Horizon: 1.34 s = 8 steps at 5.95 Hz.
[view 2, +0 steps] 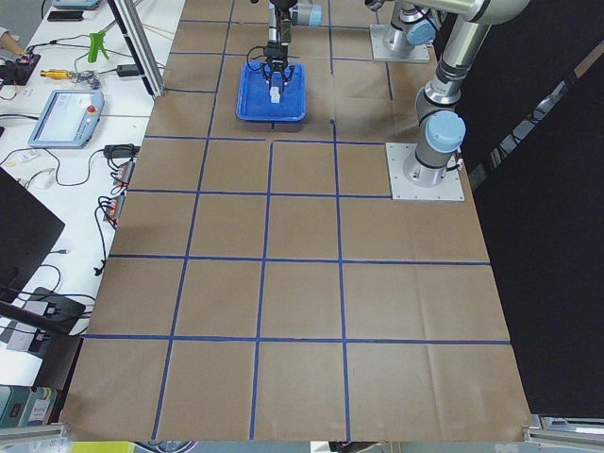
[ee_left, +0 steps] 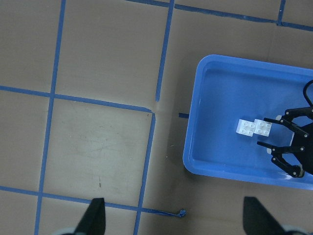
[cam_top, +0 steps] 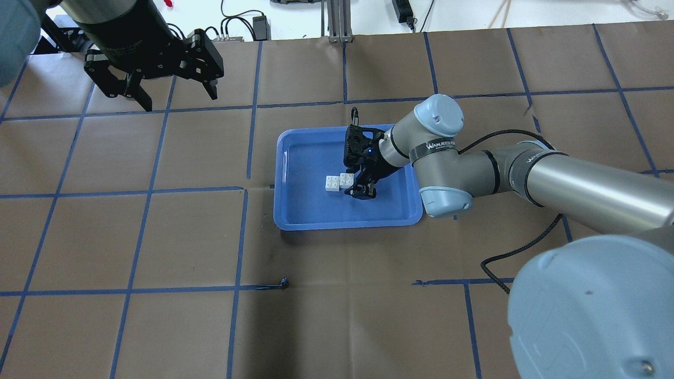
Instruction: Assemble white blocks and place on blue tray
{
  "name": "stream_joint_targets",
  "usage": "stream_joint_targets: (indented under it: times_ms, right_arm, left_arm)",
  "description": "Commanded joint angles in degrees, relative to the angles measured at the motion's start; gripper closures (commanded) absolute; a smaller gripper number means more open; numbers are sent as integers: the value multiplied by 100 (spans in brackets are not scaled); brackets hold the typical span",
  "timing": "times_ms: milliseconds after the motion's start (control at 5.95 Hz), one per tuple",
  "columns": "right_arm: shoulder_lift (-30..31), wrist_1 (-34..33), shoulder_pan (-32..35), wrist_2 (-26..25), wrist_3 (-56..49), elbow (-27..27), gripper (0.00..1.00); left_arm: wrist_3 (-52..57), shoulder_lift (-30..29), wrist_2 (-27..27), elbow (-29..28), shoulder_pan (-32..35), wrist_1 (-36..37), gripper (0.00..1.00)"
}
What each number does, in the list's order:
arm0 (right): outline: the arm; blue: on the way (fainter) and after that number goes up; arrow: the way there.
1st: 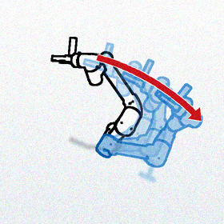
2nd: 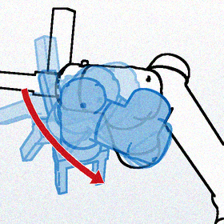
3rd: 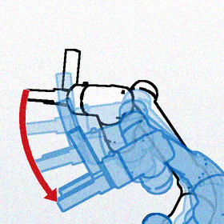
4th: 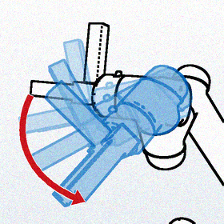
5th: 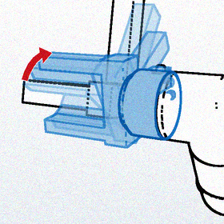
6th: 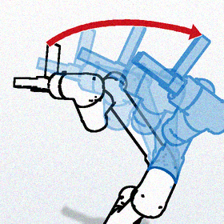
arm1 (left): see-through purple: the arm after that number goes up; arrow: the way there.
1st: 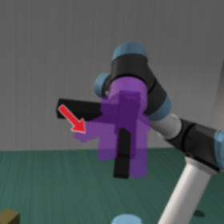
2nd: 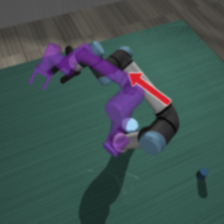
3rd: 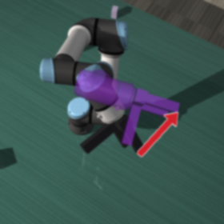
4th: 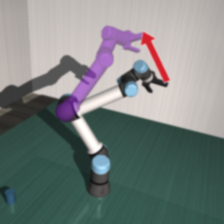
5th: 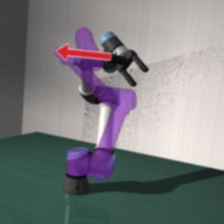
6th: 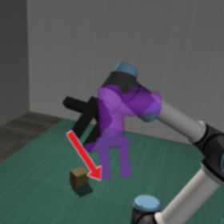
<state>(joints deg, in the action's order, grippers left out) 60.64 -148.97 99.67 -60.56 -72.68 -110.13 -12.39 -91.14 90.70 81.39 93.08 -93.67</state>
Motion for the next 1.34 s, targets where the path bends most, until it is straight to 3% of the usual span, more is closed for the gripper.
stream_joint_targets:
  times_ms: [0,840,1008,1176]
  right_arm:
    - [0,0,0,0,0,0,40]
    - [53,79,0,-52,44,-9,37]
    - [79,53,-9,-61,35,43,5]
    - [245,174,-9,-166,44,235,0]
  left_arm:
    - [0,0,0,0,0,6,1]
    - [0,0,0,0,0,6,1]
    - [0,0,0,0,0,6,1]
    - [0,0,0,0,0,6,1]
